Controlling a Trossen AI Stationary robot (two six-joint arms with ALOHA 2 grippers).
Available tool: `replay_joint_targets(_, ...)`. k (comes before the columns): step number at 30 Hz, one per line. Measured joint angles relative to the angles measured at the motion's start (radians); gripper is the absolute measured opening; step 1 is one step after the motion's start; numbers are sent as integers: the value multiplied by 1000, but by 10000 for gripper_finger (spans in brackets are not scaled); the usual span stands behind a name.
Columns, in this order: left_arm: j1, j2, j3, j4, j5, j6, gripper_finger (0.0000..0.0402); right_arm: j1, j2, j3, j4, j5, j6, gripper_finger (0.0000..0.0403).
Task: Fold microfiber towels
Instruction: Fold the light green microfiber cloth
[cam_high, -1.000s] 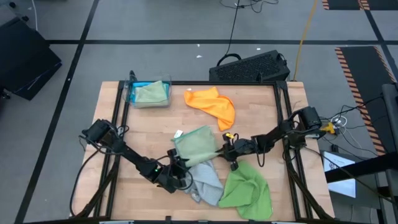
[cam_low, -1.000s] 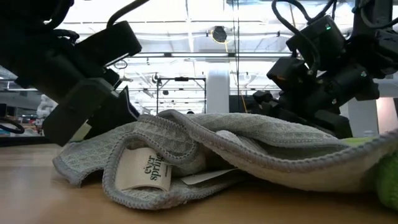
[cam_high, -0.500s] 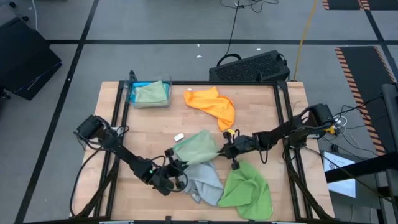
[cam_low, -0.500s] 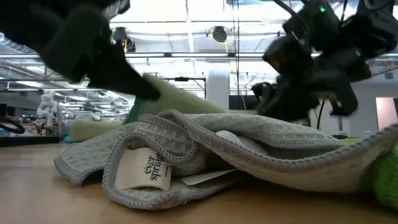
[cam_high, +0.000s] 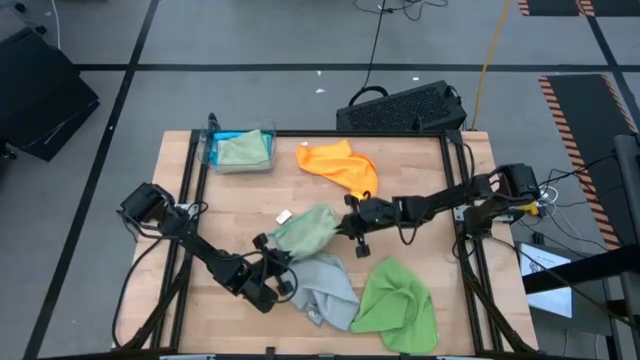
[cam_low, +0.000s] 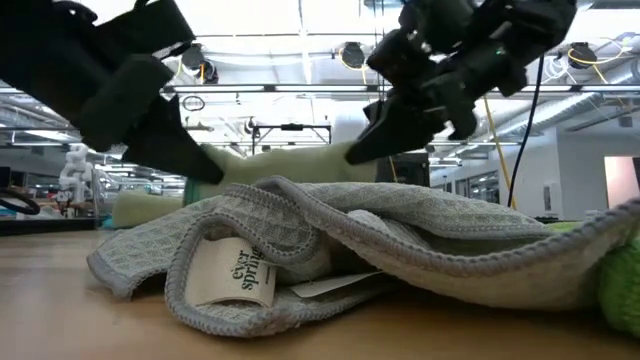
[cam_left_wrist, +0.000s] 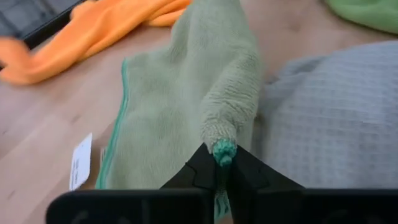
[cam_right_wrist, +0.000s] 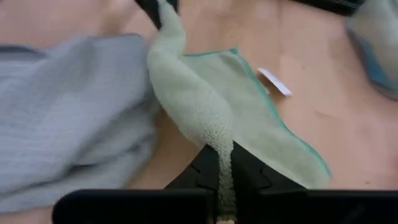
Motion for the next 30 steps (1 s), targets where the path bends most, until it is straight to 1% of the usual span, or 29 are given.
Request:
replay_joint_targets(4, 1, 0, 0, -69, -31, -105, 8, -57, 1, 4, -15, -70, -21, 12)
replay_joint_targets(7, -6, 0, -1, -38, -27, -122, 16, -73, 0, 4, -18, -167, 18, 13)
replay_joint_targets(8, -13, -2, -1, -1, -15, -100, 21, -74, 0, 4, -19, -213, 42, 13)
replay_joint_targets(11, -40, -21, 0, 119, 83, -14, 25, -75, 0, 10, -26, -400, 104, 14)
replay_joint_targets(13, -55, -31, 1, 139, 108, -10, 21, -69, 0, 23, -24, -467, 141, 14)
replay_joint_targets(15, -68, -44, 0, 127, 98, -15, 11, -65, 0, 39, -22, -469, 160, 14)
replay_joint_targets(18, -85, -57, 0, 63, 34, -33, 9, -84, 0, 66, -22, -464, 181, 14)
replay_joint_targets(20, -82, -62, 1, -18, 1, -99, 18, -106, 5, 76, -12, -445, 189, 14)
replay_joint_targets(23, -57, -58, -1, -190, -11, -249, 26, -149, 38, 86, -14, -428, 210, 14)
replay_joint_targets(26, -24, -56, -6, -256, 22, -320, 28, -187, 88, 86, 26, -439, 236, 14)
replay_joint_targets(30, 14, -54, -16, -258, 72, -298, 29, -221, 175, 86, 122, -438, 259, 16)
